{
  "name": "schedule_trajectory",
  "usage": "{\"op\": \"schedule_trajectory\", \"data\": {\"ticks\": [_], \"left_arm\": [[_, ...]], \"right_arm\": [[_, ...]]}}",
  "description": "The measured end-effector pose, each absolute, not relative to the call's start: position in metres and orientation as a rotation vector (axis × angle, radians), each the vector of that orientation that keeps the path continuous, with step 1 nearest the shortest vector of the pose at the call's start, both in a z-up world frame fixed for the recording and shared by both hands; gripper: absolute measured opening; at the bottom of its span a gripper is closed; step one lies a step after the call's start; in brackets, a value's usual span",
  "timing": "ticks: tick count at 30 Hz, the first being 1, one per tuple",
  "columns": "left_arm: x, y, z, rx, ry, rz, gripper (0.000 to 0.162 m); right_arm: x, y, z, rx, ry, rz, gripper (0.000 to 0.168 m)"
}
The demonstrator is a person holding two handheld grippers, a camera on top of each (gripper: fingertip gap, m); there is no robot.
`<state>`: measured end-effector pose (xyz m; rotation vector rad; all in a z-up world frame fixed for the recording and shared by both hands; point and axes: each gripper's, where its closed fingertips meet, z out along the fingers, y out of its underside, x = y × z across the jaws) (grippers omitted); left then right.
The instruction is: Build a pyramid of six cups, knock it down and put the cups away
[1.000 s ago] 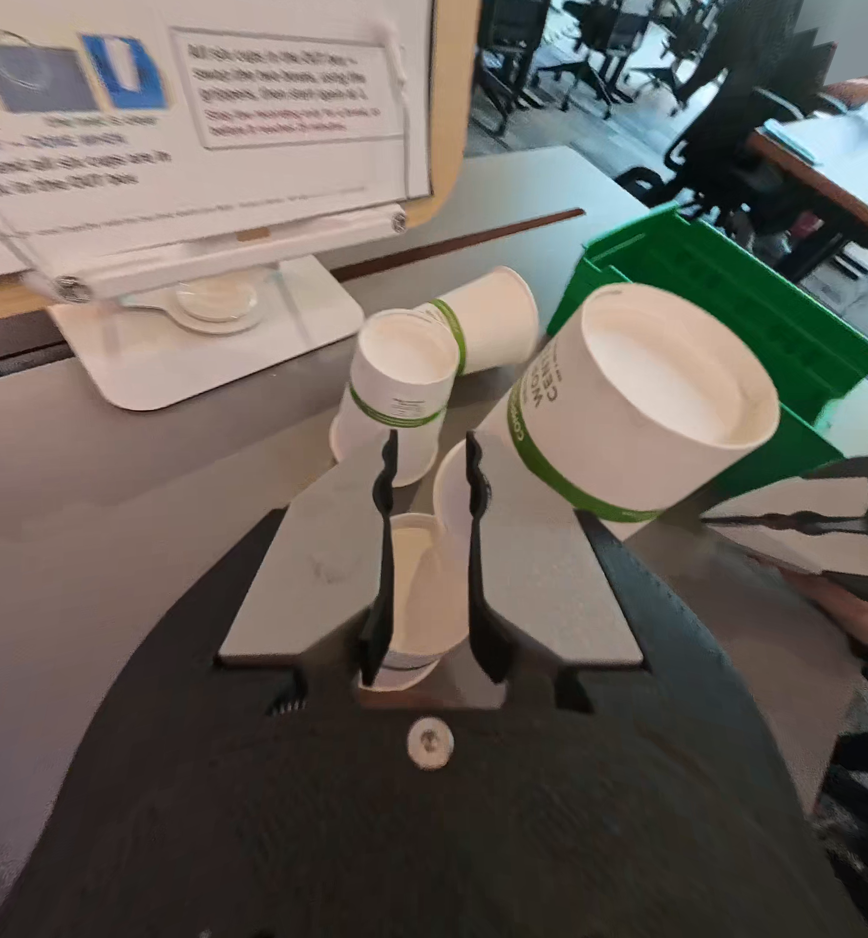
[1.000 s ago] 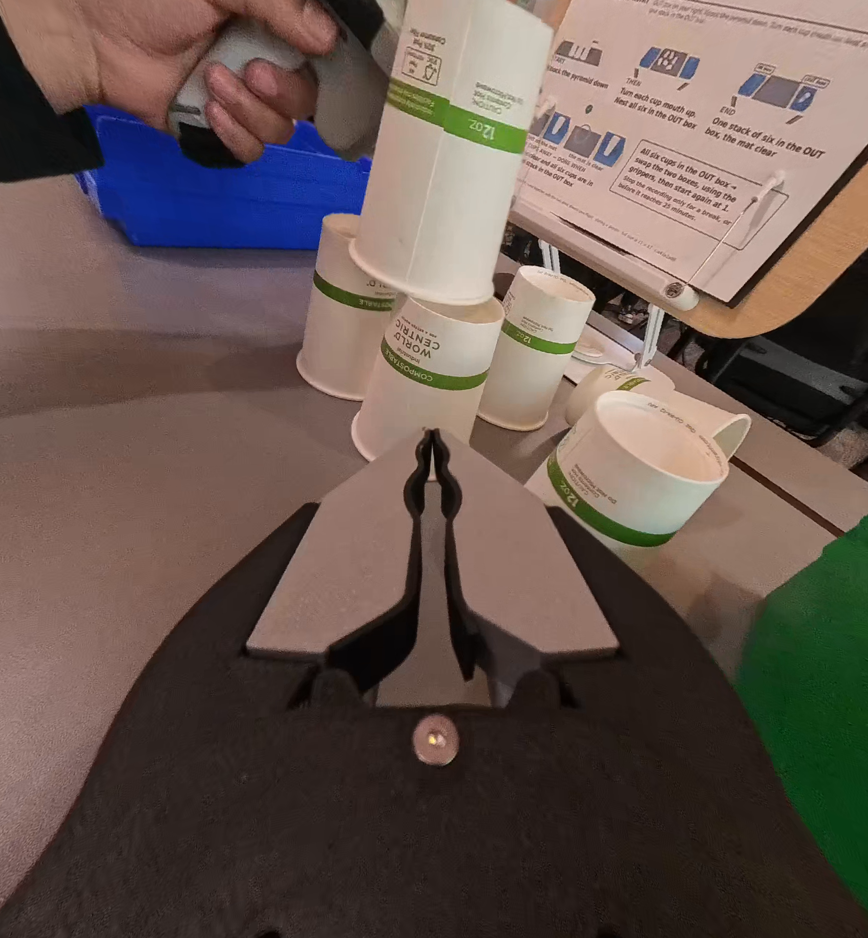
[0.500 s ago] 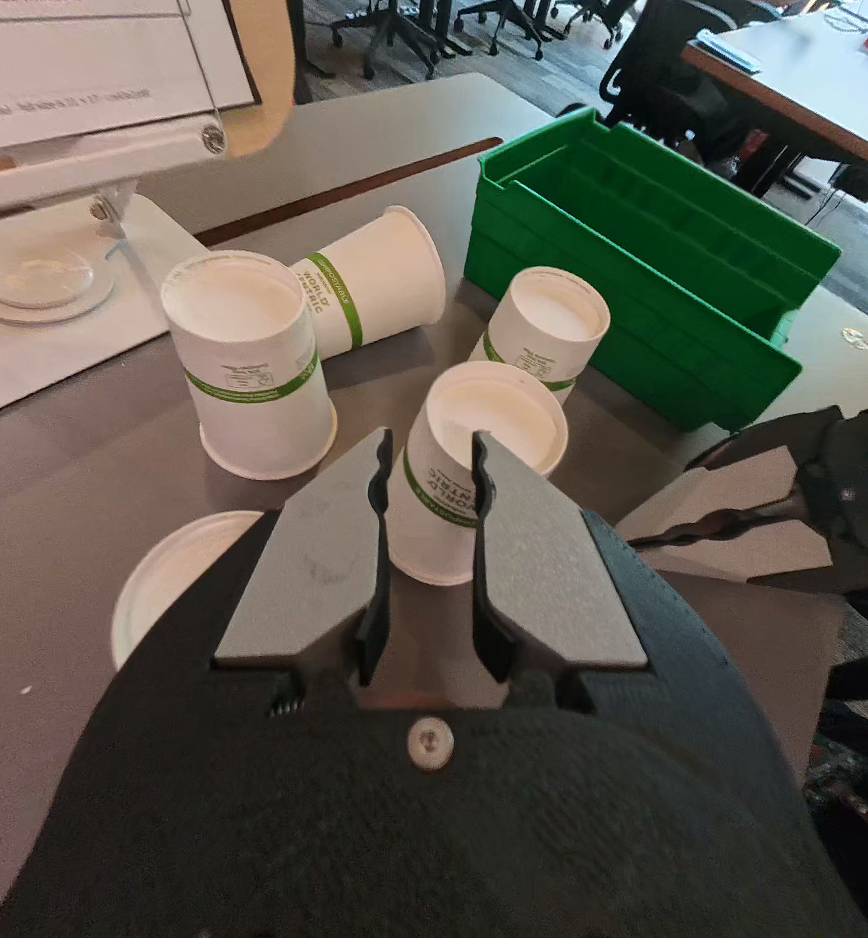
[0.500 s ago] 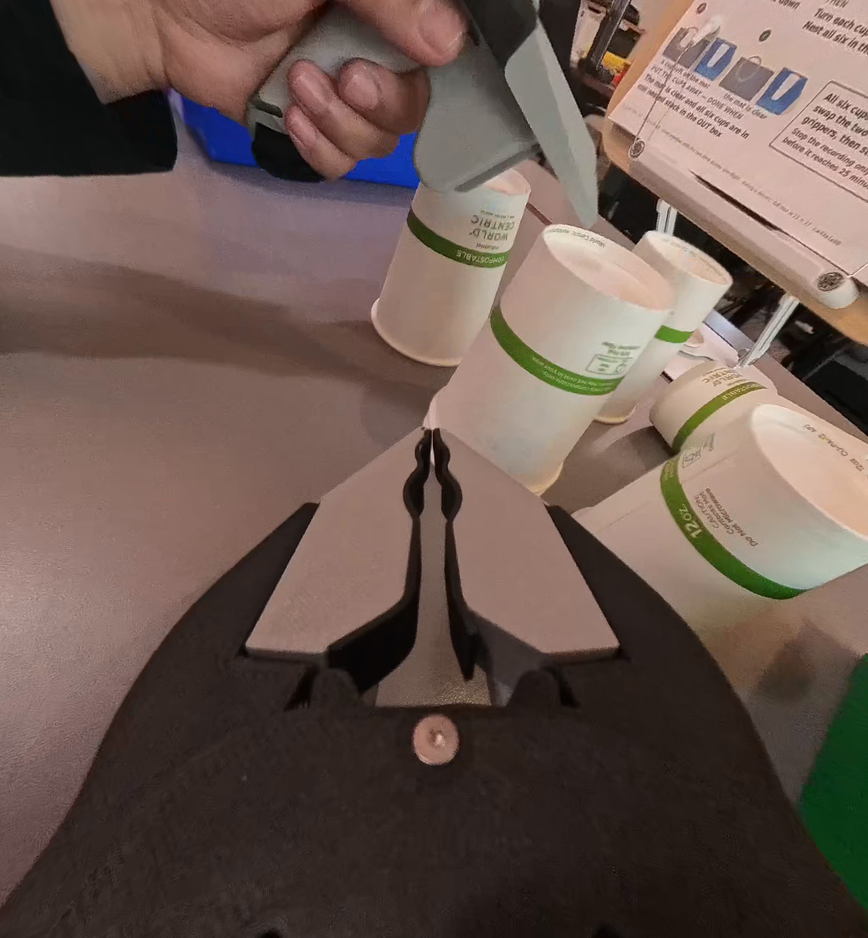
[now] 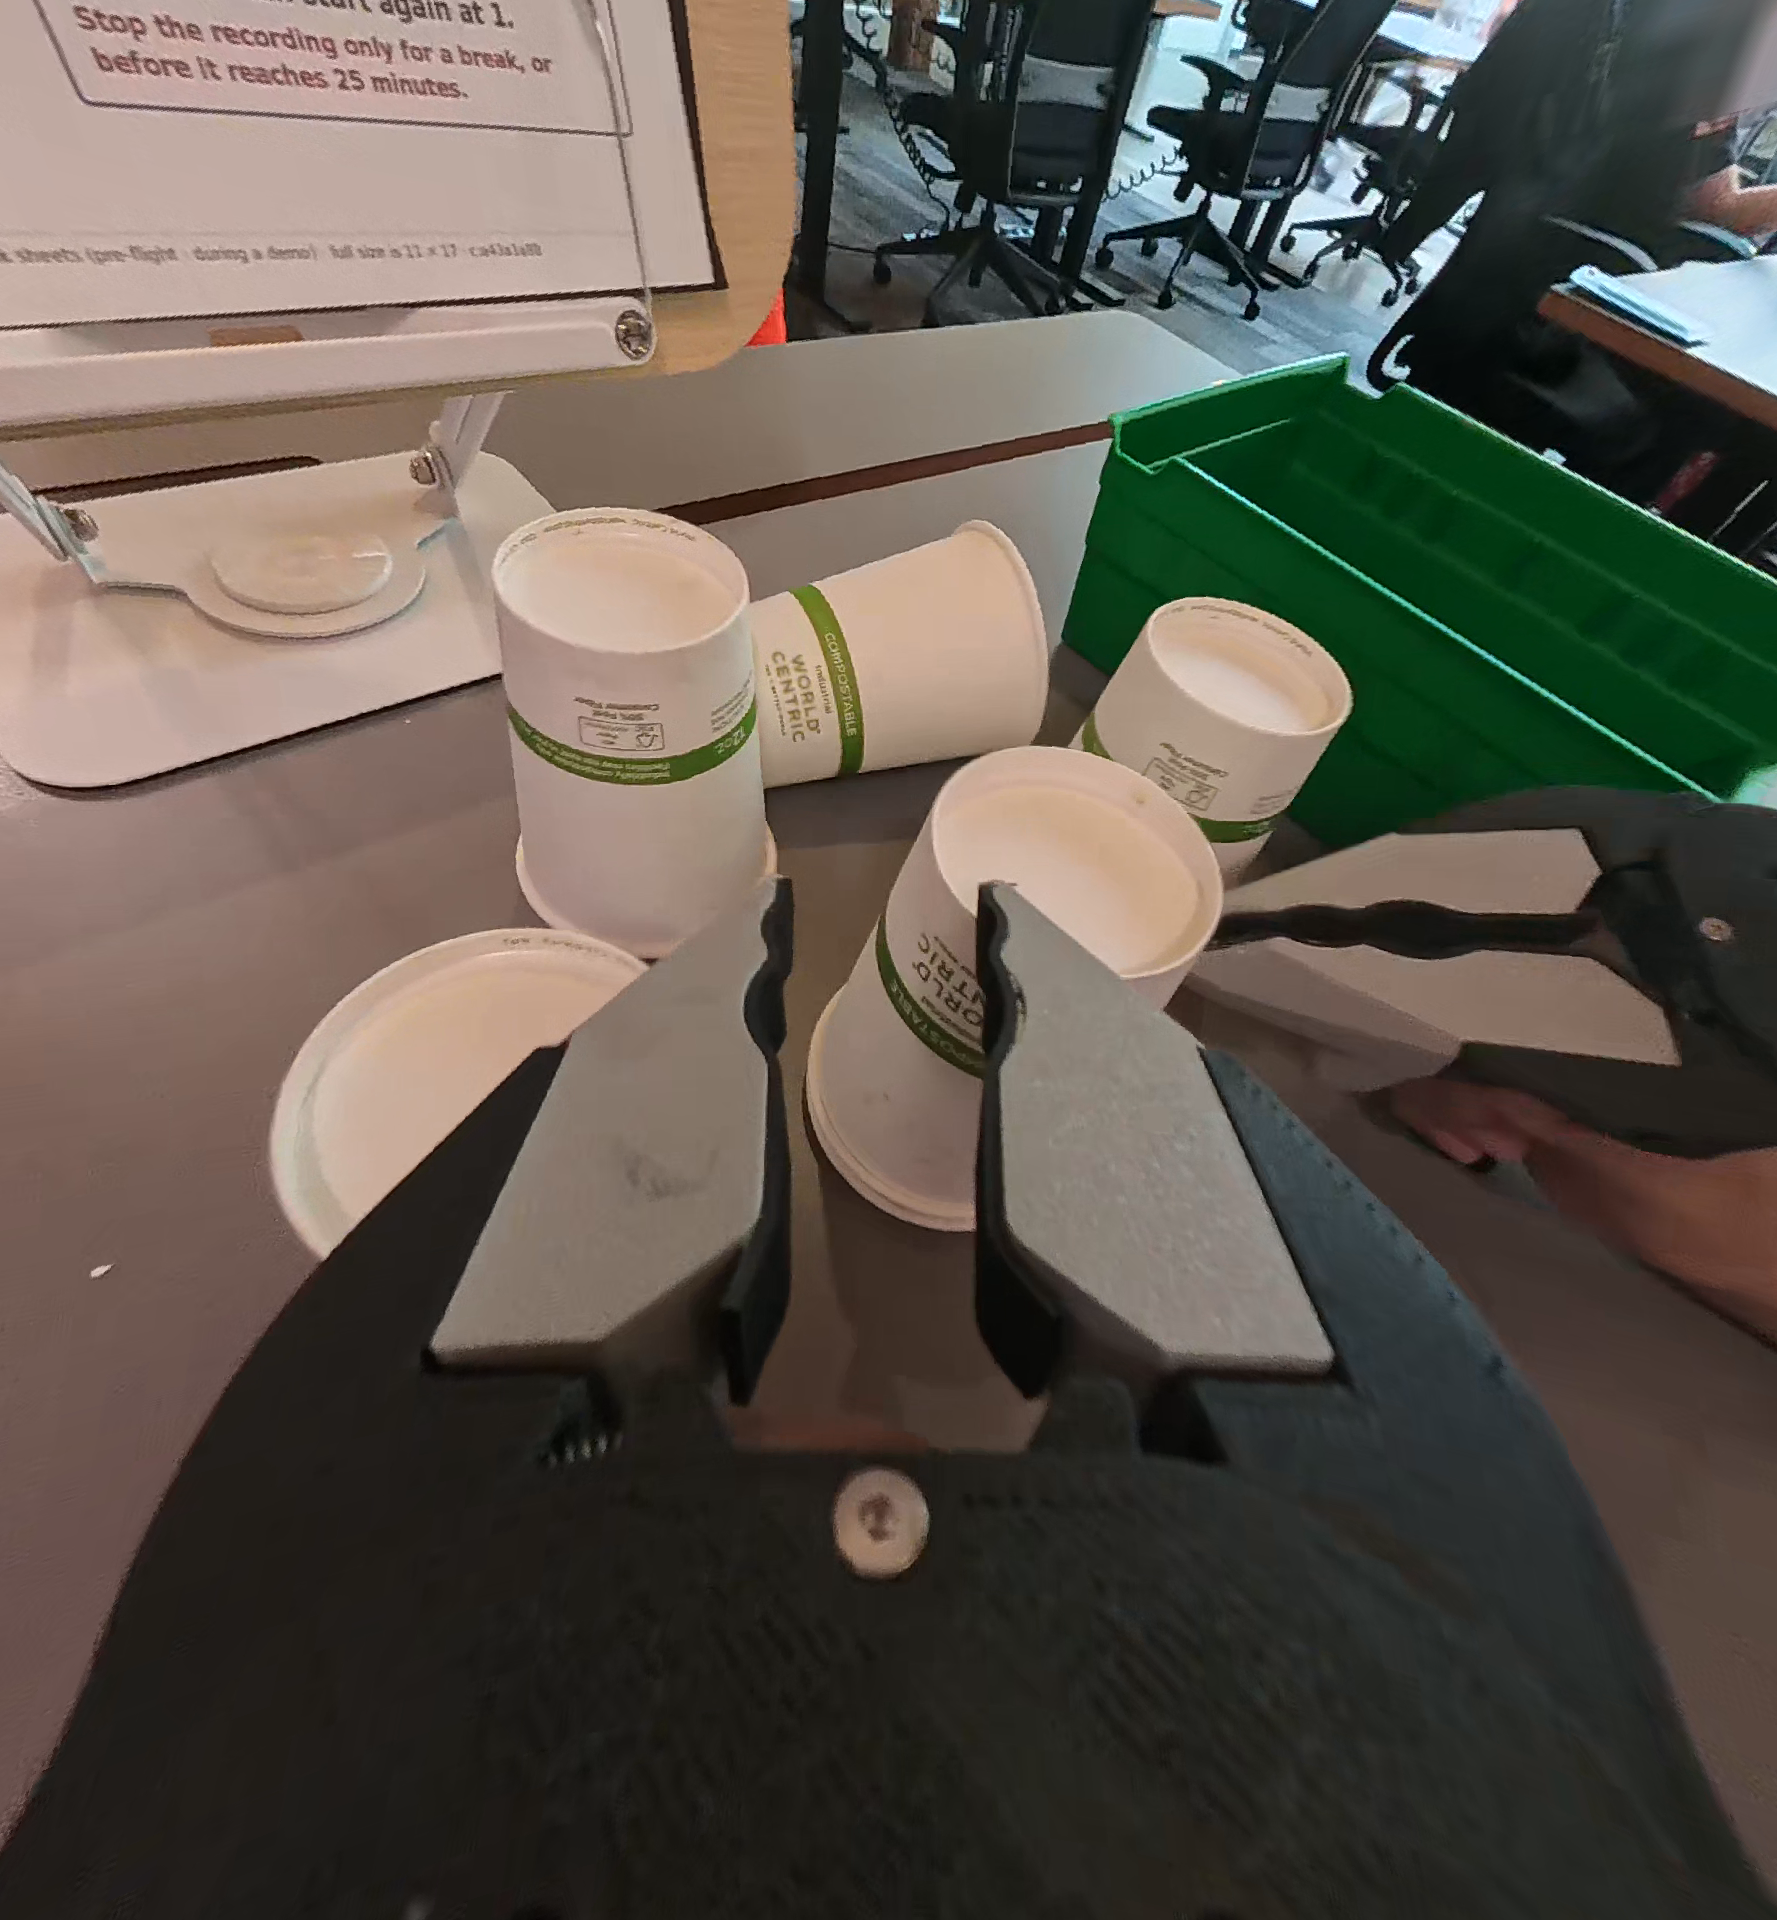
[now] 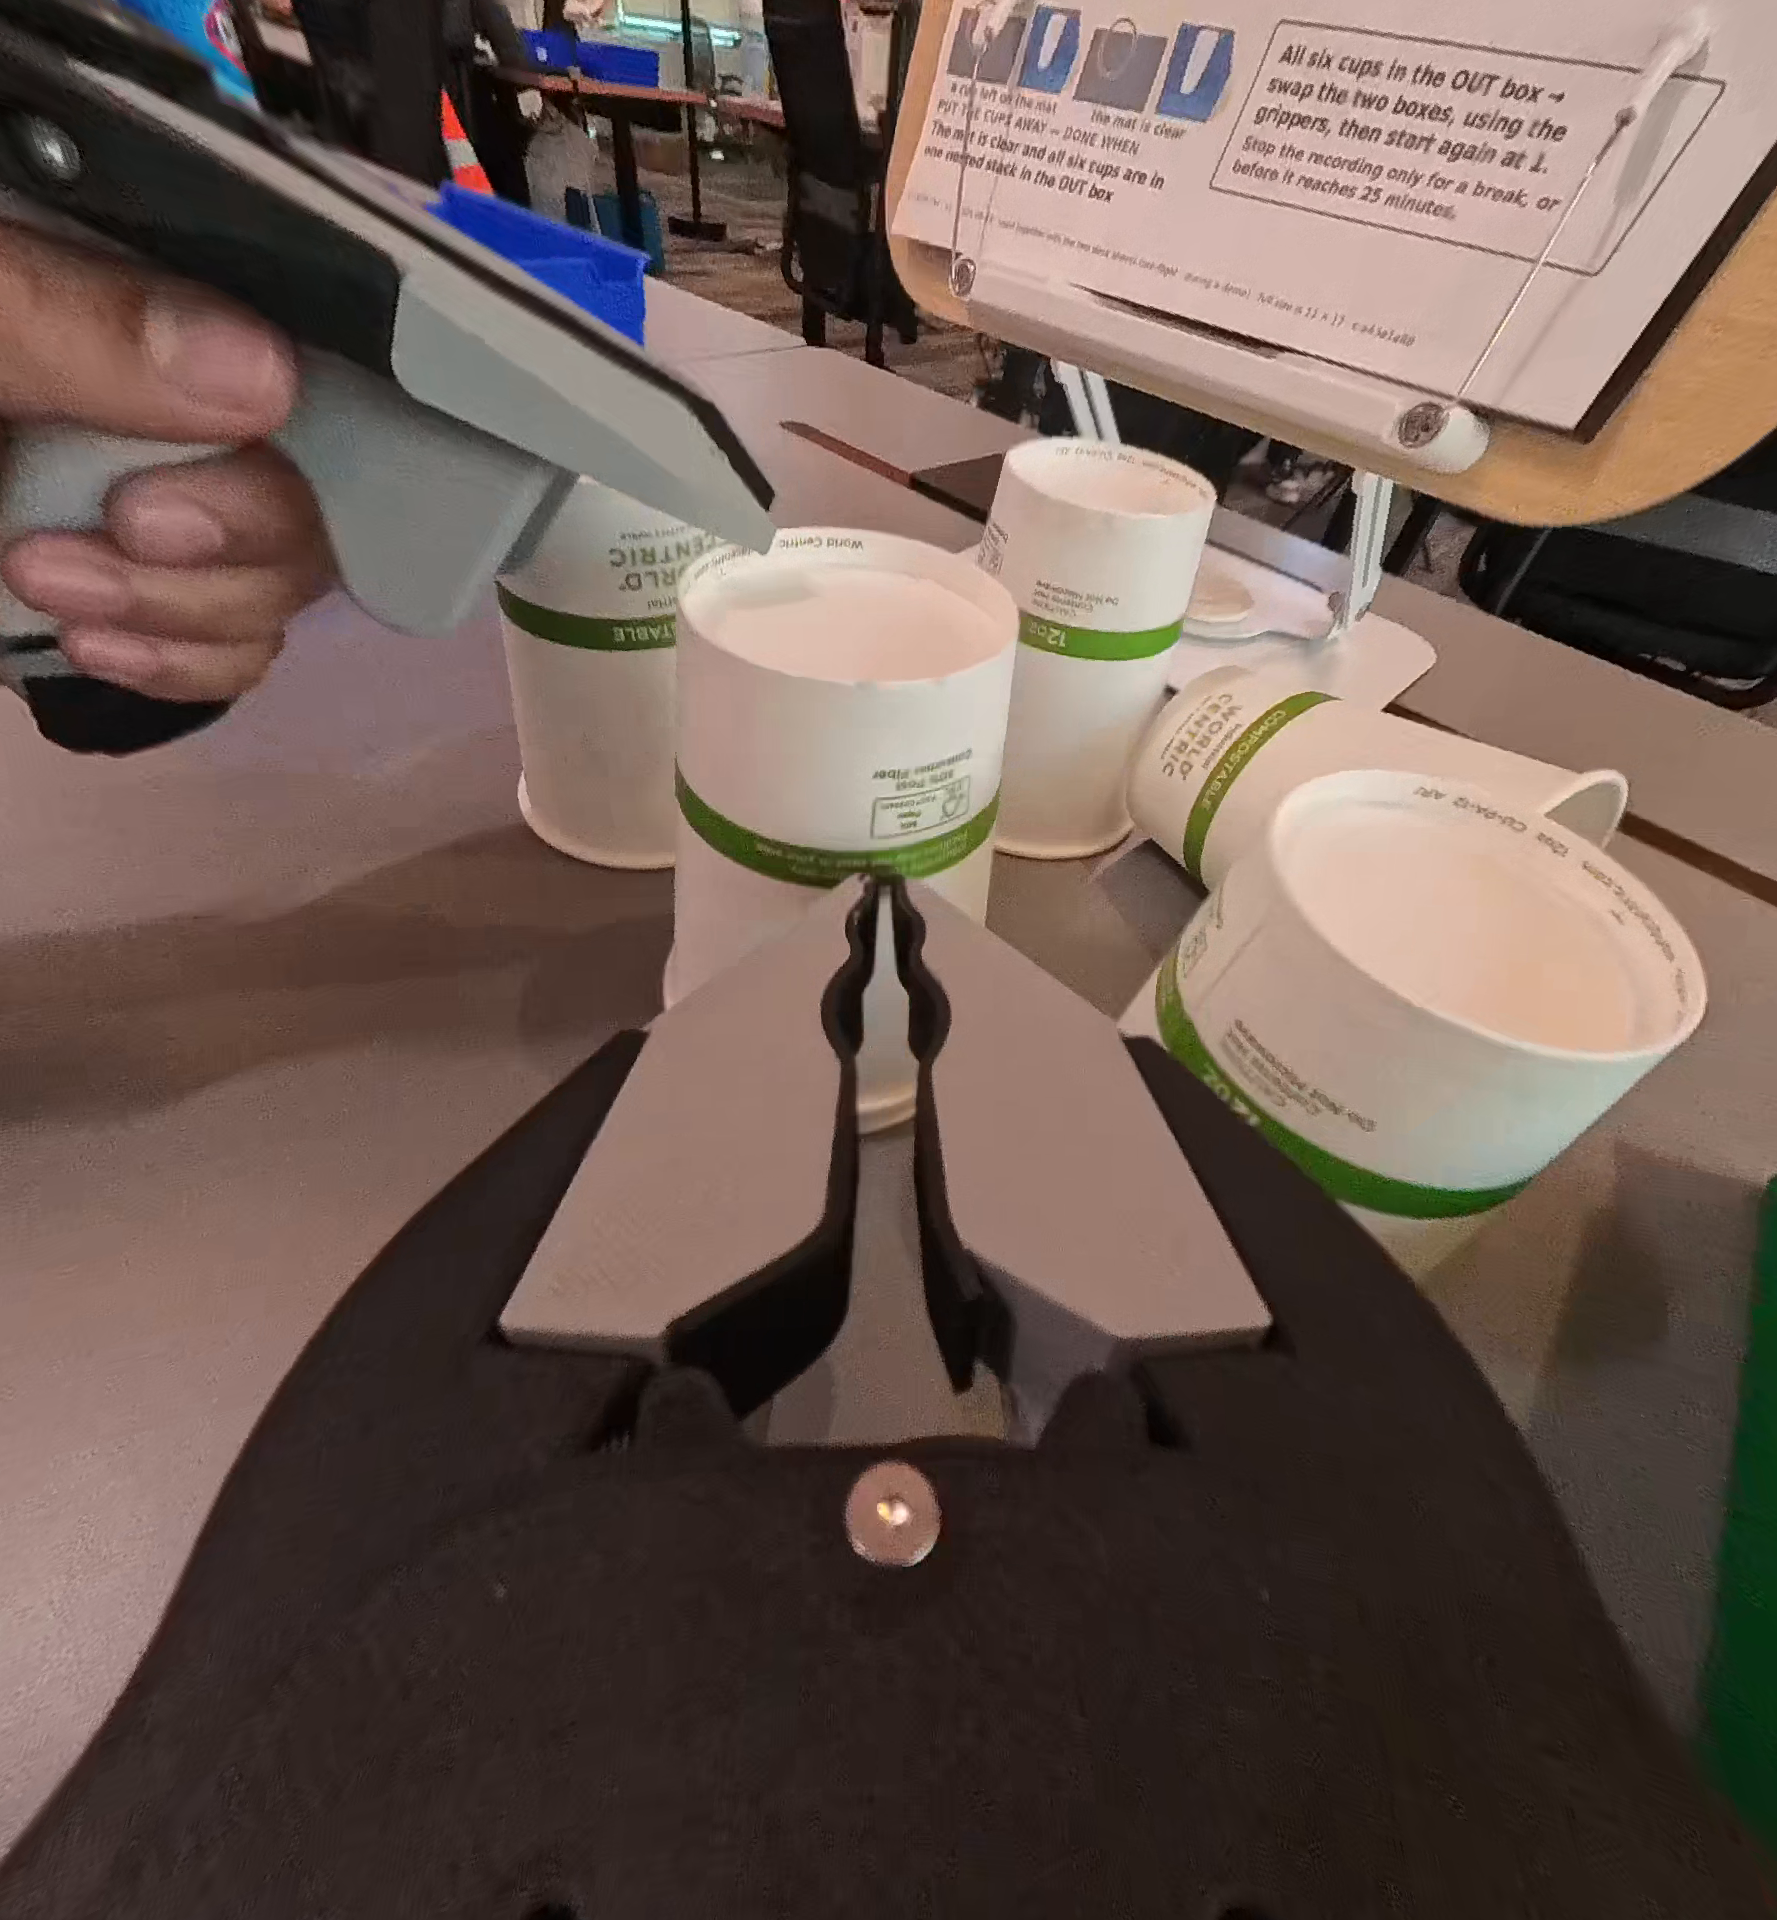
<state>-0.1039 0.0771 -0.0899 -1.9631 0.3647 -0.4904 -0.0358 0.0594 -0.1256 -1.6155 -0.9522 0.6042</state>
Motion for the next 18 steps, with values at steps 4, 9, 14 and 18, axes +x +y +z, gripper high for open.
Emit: {"op": "schedule_trajectory", "data": {"ticks": [4,9,14,18], "left_arm": [[-0.089,0.063,-0.074,-1.879,0.476,-0.574,0.040],[-0.067,0.042,-0.072,-1.898,0.860,-0.434,0.045],[-0.061,0.053,-0.097,-2.058,1.097,-0.232,0.009],[-0.058,0.058,-0.095,-2.102,1.150,-0.153,0.001]], "right_arm": [[-0.044,0.051,-0.119,-1.586,-0.989,0.703,0.016],[-0.035,0.054,-0.114,-1.578,-0.950,0.732,0.017],[-0.029,0.054,-0.110,-1.570,-0.930,0.738,0.017],[-0.023,0.052,-0.111,-1.568,-0.931,0.719,0.017]]}}
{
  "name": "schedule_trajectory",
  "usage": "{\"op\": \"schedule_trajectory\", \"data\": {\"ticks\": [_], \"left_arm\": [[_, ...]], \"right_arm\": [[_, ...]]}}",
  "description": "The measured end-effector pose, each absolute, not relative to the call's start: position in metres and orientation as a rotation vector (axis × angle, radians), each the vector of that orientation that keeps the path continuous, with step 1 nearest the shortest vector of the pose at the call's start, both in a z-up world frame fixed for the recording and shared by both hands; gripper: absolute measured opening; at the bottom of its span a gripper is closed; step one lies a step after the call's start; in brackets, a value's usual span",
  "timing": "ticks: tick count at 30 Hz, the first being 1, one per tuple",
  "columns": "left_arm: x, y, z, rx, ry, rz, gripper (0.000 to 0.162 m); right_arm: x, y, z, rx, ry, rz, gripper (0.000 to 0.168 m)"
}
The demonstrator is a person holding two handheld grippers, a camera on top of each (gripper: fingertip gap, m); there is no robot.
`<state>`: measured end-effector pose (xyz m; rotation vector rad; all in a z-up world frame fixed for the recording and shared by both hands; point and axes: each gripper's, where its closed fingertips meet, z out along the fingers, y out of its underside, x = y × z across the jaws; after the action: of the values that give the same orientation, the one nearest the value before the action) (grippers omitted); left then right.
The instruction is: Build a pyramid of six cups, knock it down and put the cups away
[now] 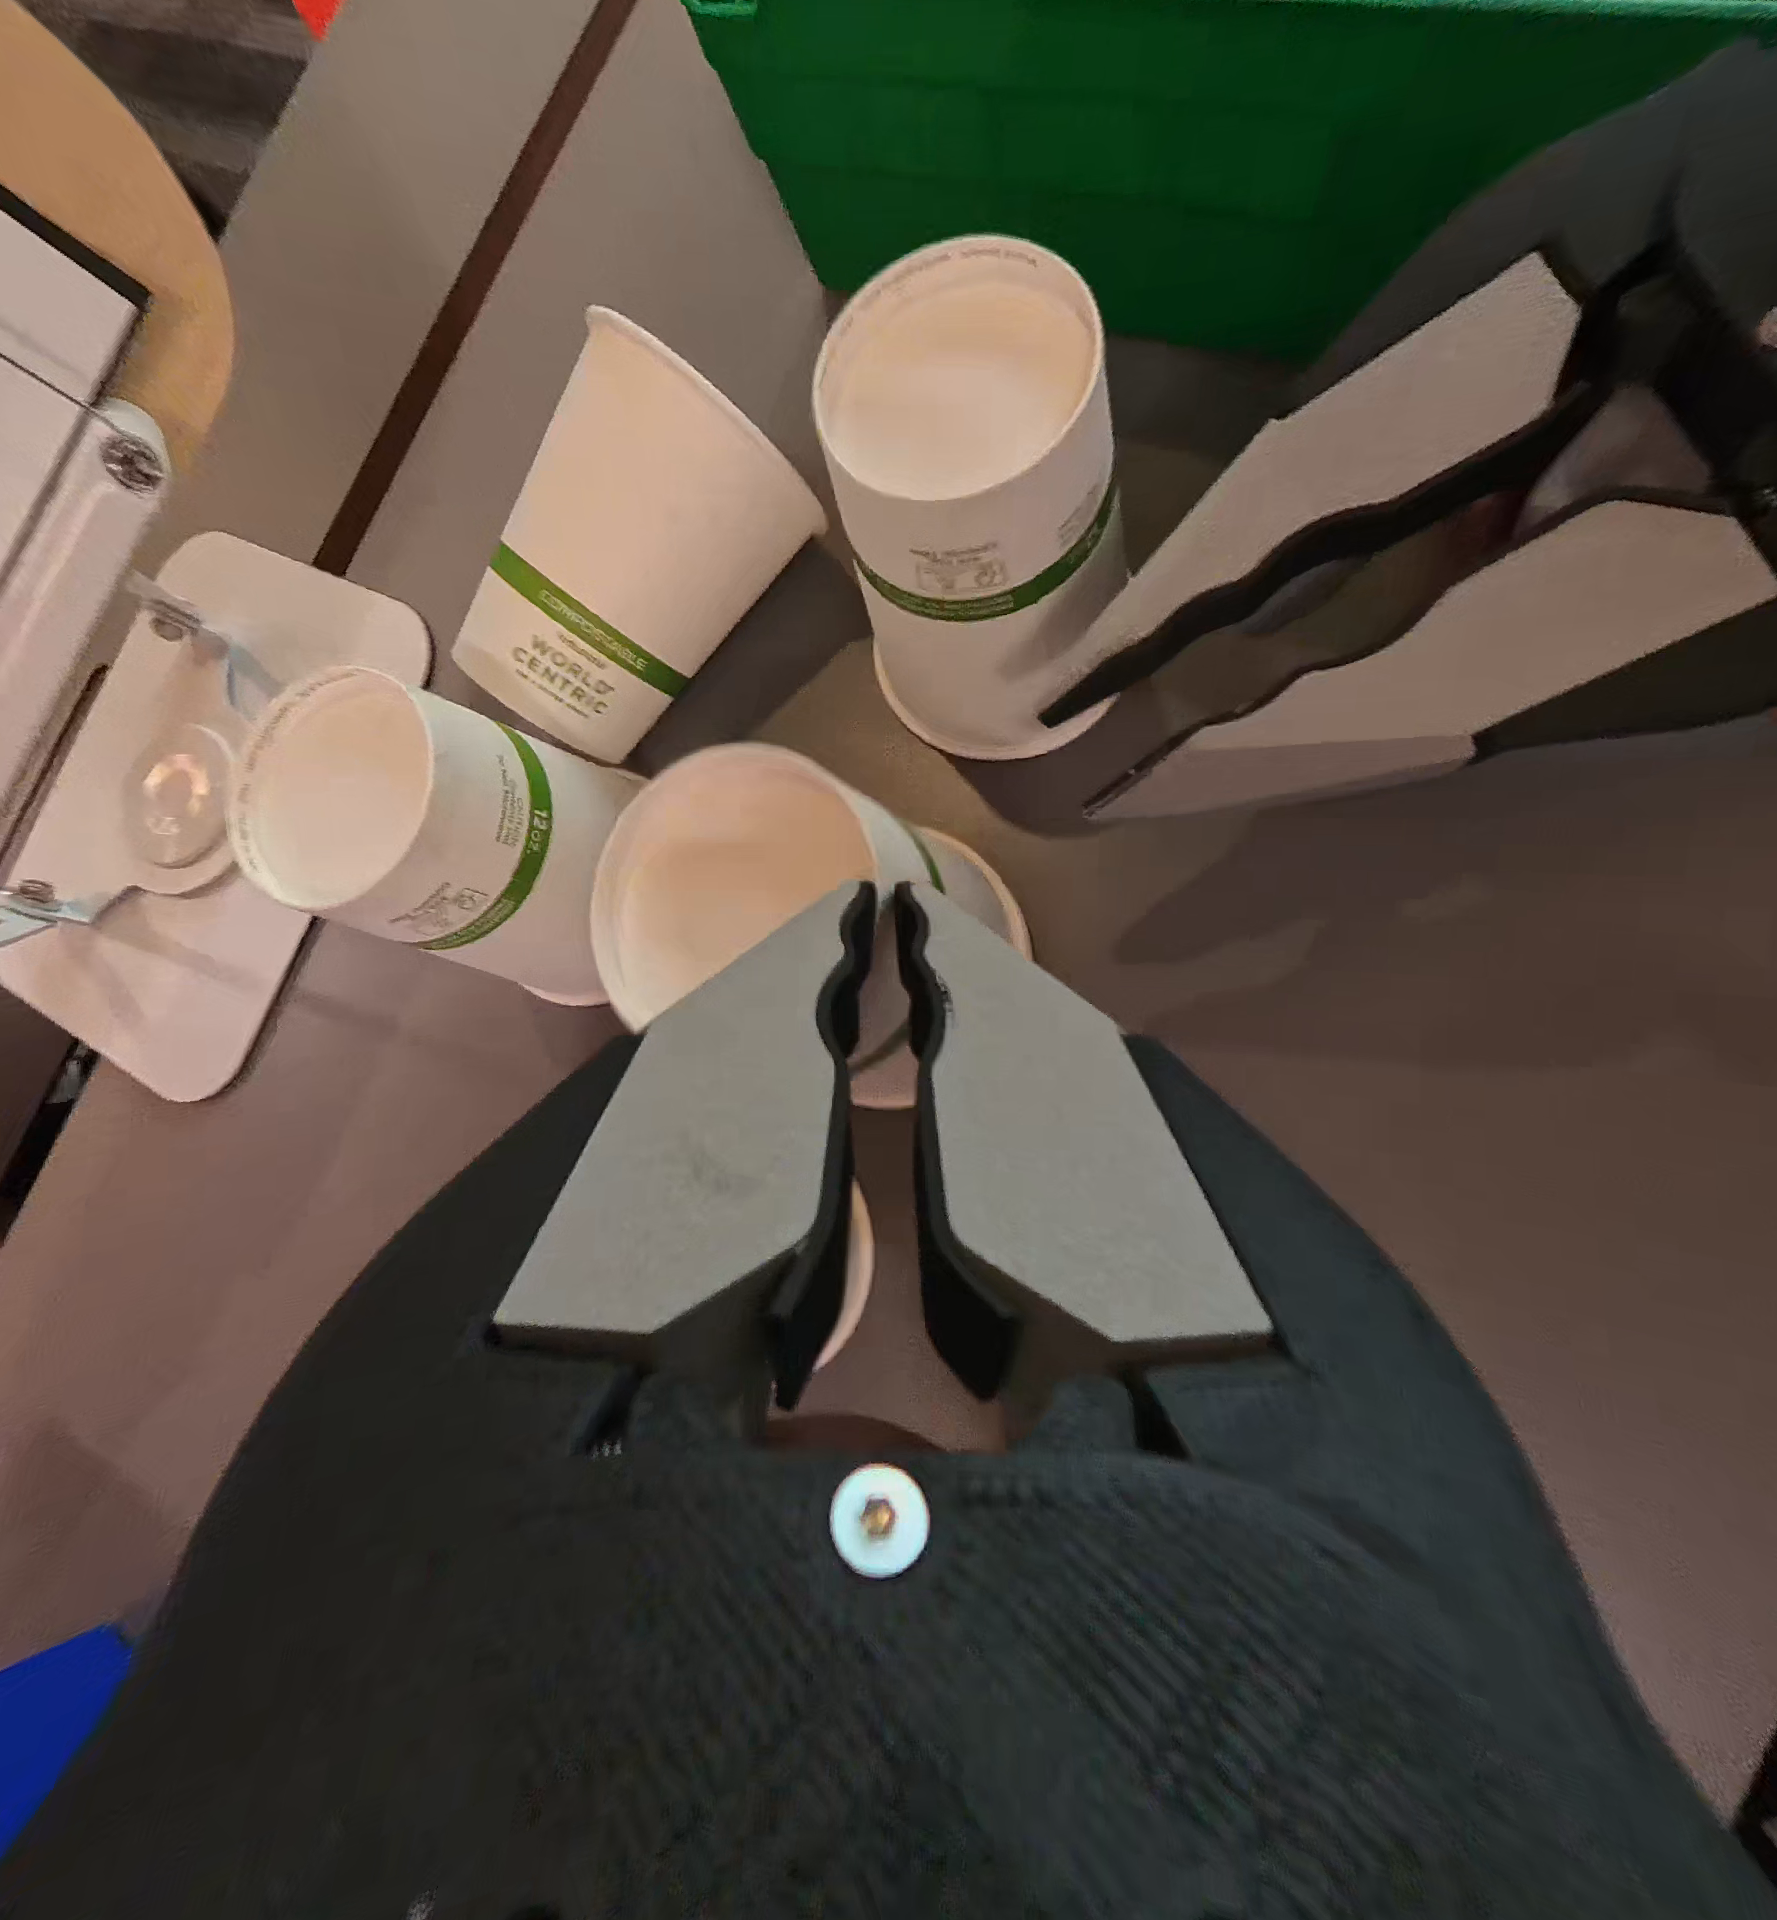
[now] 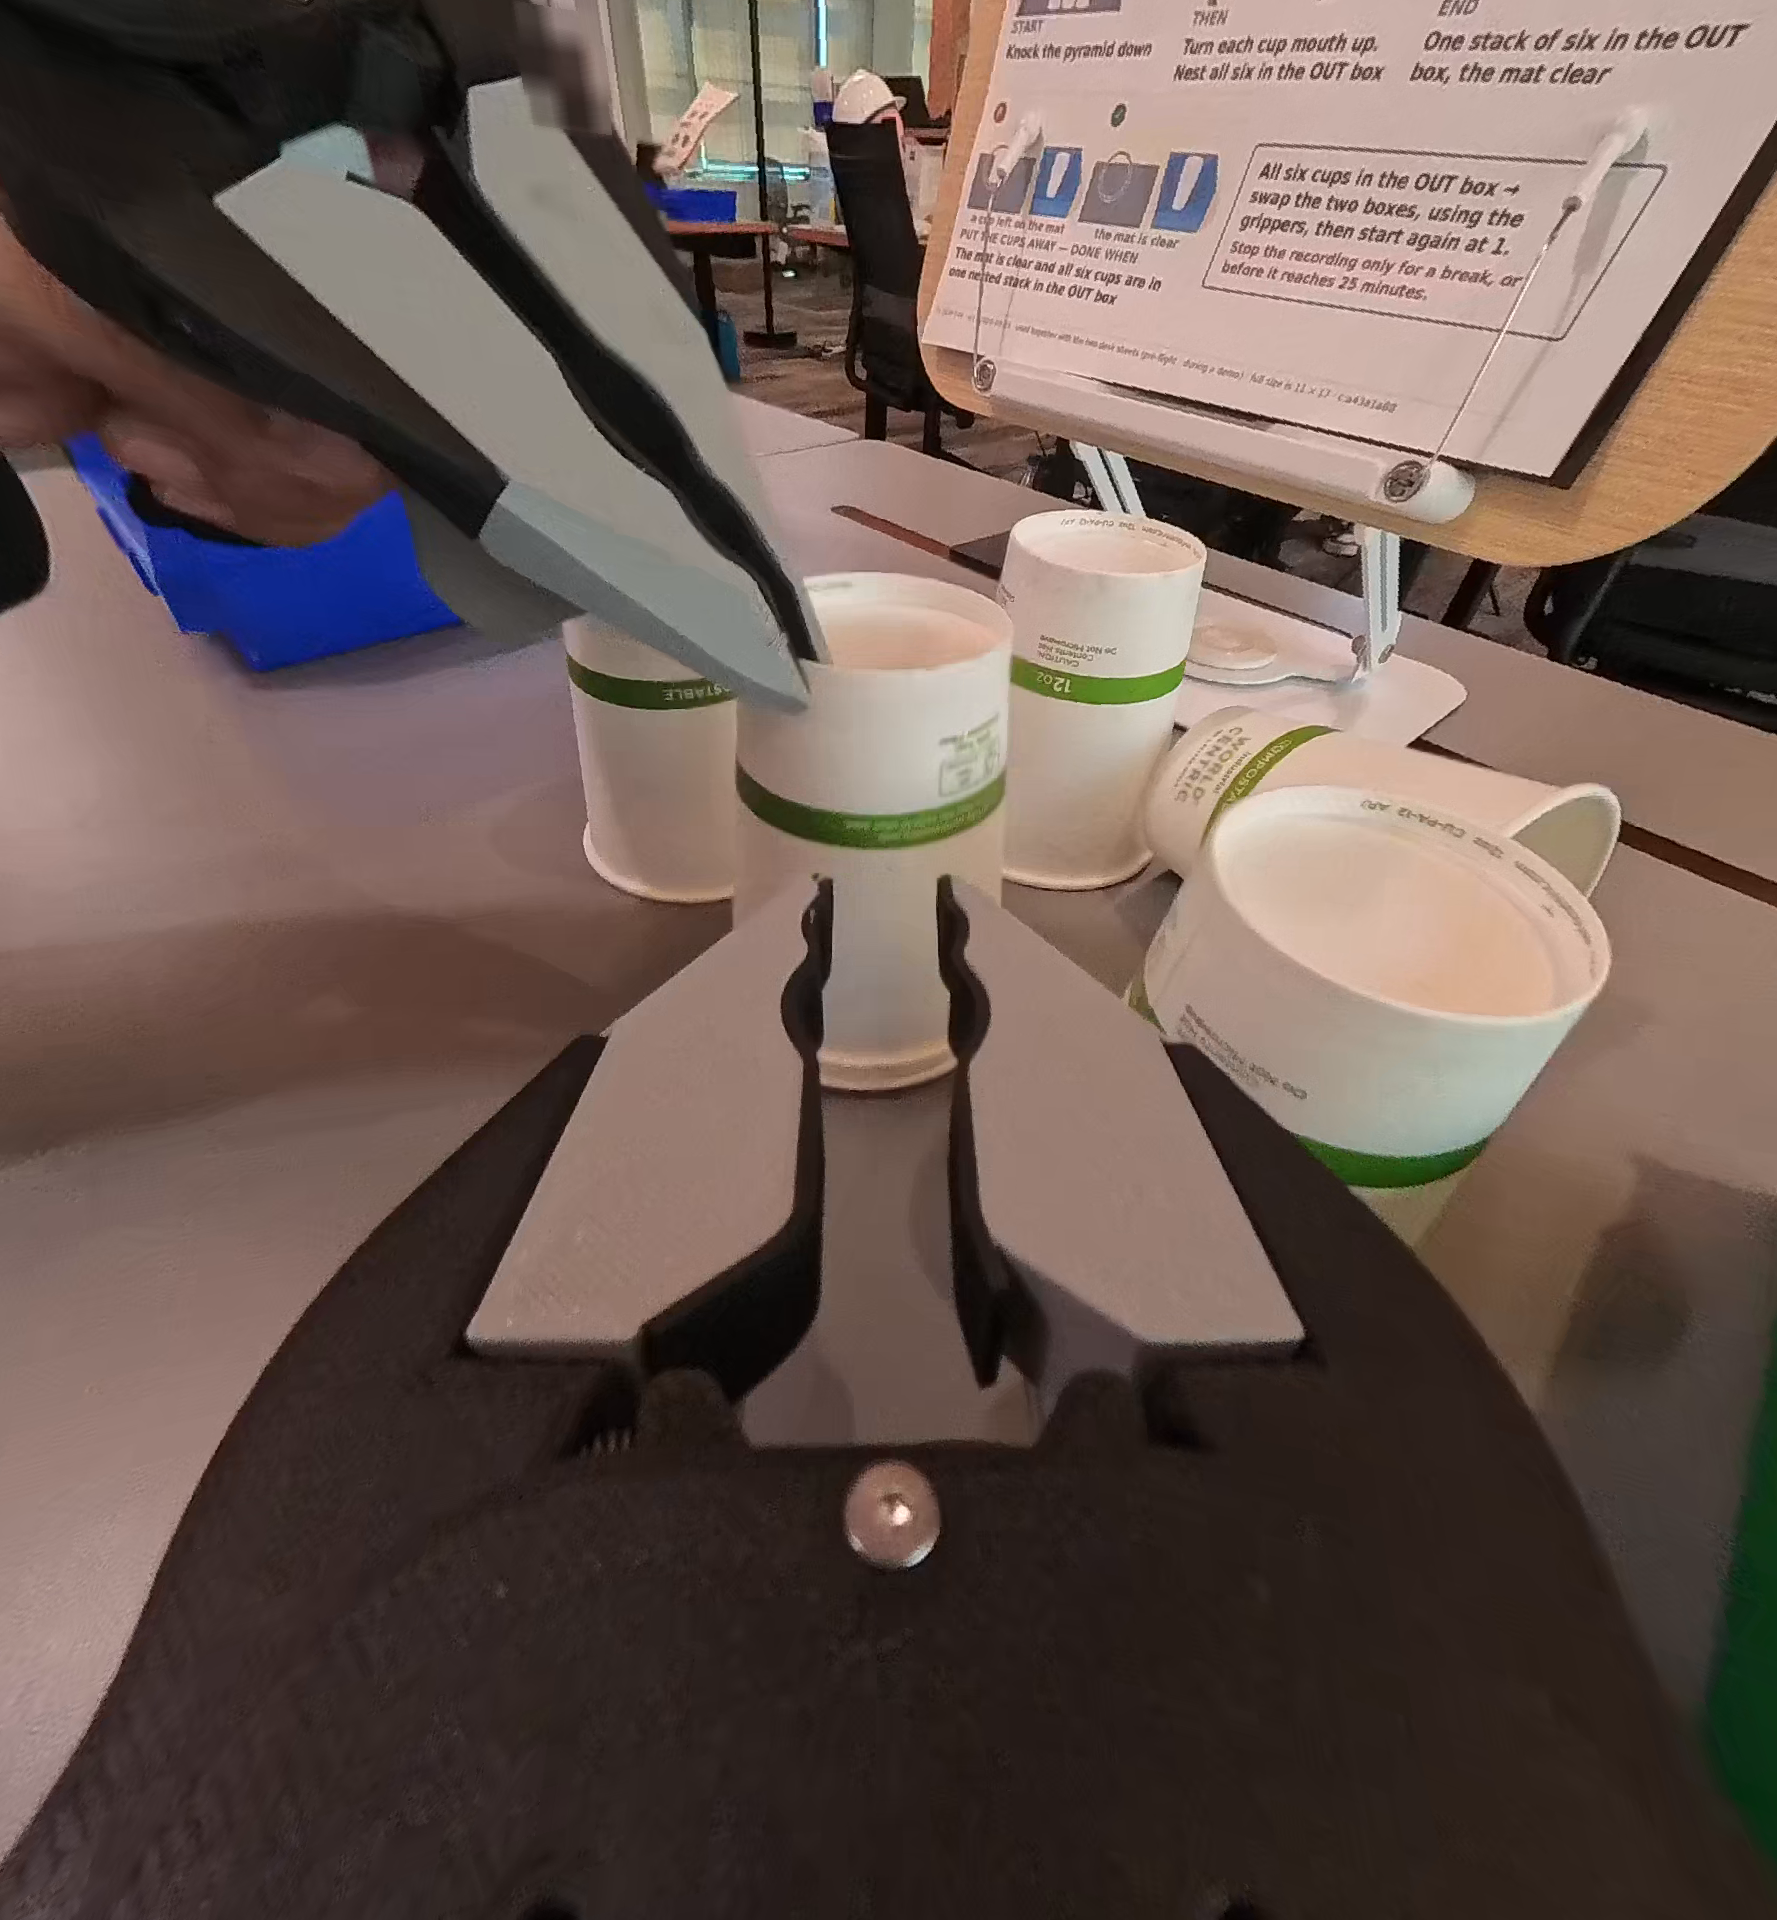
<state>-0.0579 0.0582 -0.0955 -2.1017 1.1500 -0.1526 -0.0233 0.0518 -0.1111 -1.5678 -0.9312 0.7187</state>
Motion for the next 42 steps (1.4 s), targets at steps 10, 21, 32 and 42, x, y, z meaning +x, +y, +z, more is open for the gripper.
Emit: {"op": "schedule_trajectory", "data": {"ticks": [10,21,32,42], "left_arm": [[-0.049,0.061,-0.032,-2.034,0.995,-0.236,0.000],[-0.047,0.029,0.020,-1.895,0.827,-0.611,0.000],[-0.045,-0.017,0.049,-1.717,0.809,-0.810,0.000],[-0.064,-0.037,0.059,-1.625,0.728,-0.955,0.000]], "right_arm": [[-0.021,0.046,-0.108,-1.573,-0.926,0.773,0.018],[-0.030,0.024,-0.099,-1.616,-0.830,1.308,0.024],[-0.023,-0.016,-0.050,-1.289,-0.899,1.579,0.017],[-0.023,-0.060,-0.036,-1.080,-1.093,1.640,0.013]]}}
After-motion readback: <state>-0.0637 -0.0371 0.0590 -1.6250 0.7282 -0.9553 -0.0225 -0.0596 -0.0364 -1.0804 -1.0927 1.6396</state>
